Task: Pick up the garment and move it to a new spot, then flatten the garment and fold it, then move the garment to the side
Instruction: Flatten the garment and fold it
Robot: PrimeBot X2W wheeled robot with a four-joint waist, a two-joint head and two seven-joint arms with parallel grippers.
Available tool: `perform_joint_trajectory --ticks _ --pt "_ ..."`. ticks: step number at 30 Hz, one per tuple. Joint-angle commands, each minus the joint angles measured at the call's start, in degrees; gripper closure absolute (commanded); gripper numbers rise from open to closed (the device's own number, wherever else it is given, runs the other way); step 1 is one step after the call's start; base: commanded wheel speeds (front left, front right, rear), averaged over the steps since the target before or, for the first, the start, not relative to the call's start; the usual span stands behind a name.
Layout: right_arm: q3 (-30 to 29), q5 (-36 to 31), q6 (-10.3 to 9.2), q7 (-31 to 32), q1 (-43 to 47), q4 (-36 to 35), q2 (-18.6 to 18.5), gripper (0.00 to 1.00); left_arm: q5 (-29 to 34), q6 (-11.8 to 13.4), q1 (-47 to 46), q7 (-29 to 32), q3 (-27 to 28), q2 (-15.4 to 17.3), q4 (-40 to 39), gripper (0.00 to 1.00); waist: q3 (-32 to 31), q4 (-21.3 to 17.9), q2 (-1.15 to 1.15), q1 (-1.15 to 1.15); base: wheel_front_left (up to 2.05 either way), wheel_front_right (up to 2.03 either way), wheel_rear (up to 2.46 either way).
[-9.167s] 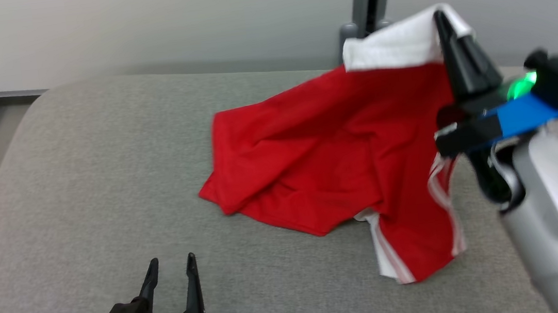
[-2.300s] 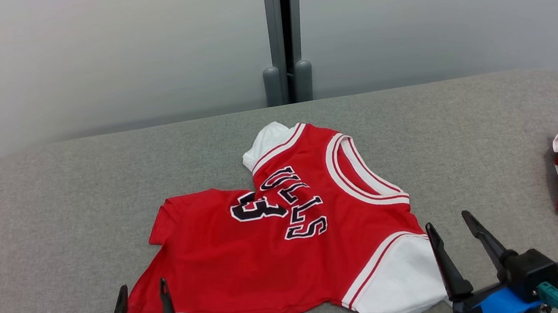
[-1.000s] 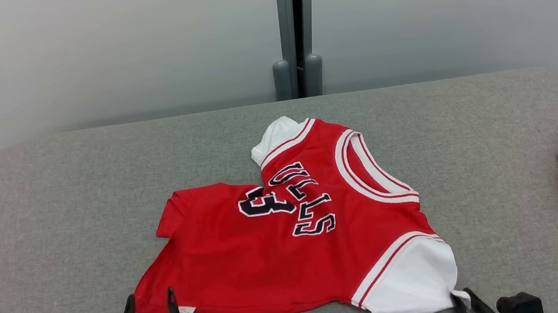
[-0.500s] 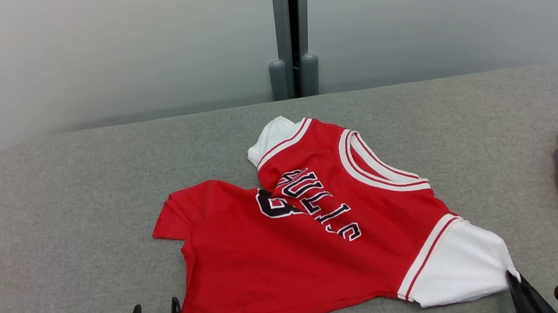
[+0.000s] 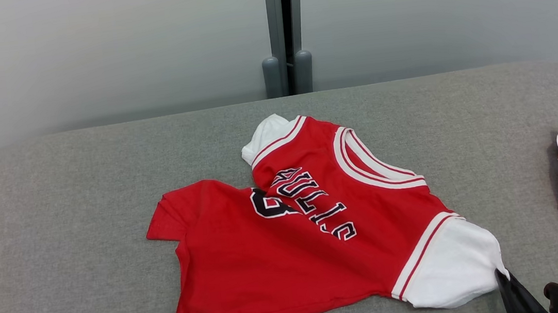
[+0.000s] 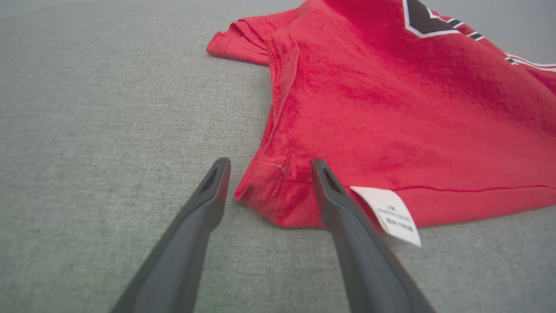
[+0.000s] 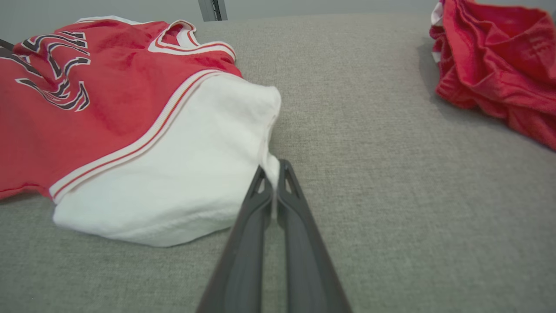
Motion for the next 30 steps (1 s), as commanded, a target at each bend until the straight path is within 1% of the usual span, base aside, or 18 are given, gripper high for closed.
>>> perform_joint_trajectory --ticks 1,5,6,7,8,11,15,17,19,22,25,28,30 --pt "0.10 0.18 -0.02 -0.03 -0.54 -0.33 0.14 1.00 0.05 -0.06 -1.06 -0.26 0.00 0.03 0.14 0.00 0.06 -0.06 0.00 0.00 0.00 0.00 0.00" --pt "0.46 0.32 -0.02 -0.02 -0.76 -0.55 0.27 1.00 -0.45 -0.43 -1.58 -0.26 0.45 0.02 1.29 0.00 0.42 -0.31 0.00 0.00 0.00 0.00 0.00" --pt "0.55 0.45 -0.02 -0.02 -0.81 -0.63 0.27 1.00 -0.46 -0.43 -1.84 -0.26 0.46 0.02 1.63 0.16 0.51 -0.34 0.00 0.00 0.00 0.00 0.00" --pt "0.67 0.53 -0.02 -0.02 -0.95 -0.87 0.30 1.00 -0.31 -0.38 -2.26 -0.26 0.51 0.04 1.75 0.98 0.62 -0.38 0.00 0.00 0.00 0.00 0.00" --pt "0.73 0.55 -0.02 -0.03 -1.11 -1.17 0.37 1.00 -0.47 -0.56 -2.51 -0.26 0.53 0.04 2.14 1.00 0.73 -0.42 0.00 0.00 0.00 0.00 0.00" --pt "0.48 1.42 -0.02 -0.03 -1.29 -2.31 0.44 1.00 -0.65 -0.88 -3.02 -0.26 0.64 0.03 1.73 1.00 0.88 -0.44 0.00 0.00 0.00 0.00 0.00" --pt "1.94 4.83 -0.01 -0.03 -2.69 -6.22 1.01 1.00 0.19 -1.43 -3.70 -0.26 1.99 0.04 -2.50 1.00 0.61 -0.36 0.00 0.00 0.00 0.00 0.00" --pt "4.29 7.80 -0.01 -0.04 -3.78 -9.10 -0.17 1.00 0.29 -2.00 -4.58 -0.27 3.04 0.06 -6.81 1.00 0.30 -0.27 0.00 0.00 0.00 0.00 0.00" --pt "4.60 13.23 -0.02 -0.07 -5.63 -12.73 -0.73 1.00 -0.48 -2.68 -5.48 -0.26 4.40 0.03 -11.18 1.00 -0.26 -0.10 0.00 0.00 0.00 0.00 0.00" --pt "5.23 19.98 -0.01 -0.09 -9.71 -19.39 -2.39 1.00 0.17 -3.68 -9.13 -0.26 5.82 0.60 -17.07 1.00 -1.27 0.28 0.00 0.00 0.00 0.00 0.00" --pt "4.48 25.56 -0.01 -0.08 -14.21 -25.45 -4.72 1.00 -0.19 -4.18 -14.20 -0.26 6.41 2.16 -21.45 1.00 -1.86 0.61 0.00 0.00 0.00 0.00 0.00" --pt "4.21 30.10 -0.01 -0.07 -19.54 -30.48 -7.25 1.00 -1.05 -4.55 -20.28 -0.23 4.96 4.86 -24.98 1.00 -2.38 0.69 0.00 0.00 0.00 0.00 0.00" --pt "3.95 32.54 -0.01 -0.07 -23.03 -32.88 -9.08 1.00 -2.46 -4.60 -24.34 -0.20 2.95 7.44 -26.84 1.00 -2.64 0.68 0.00 0.00 0.00 0.00 0.00"
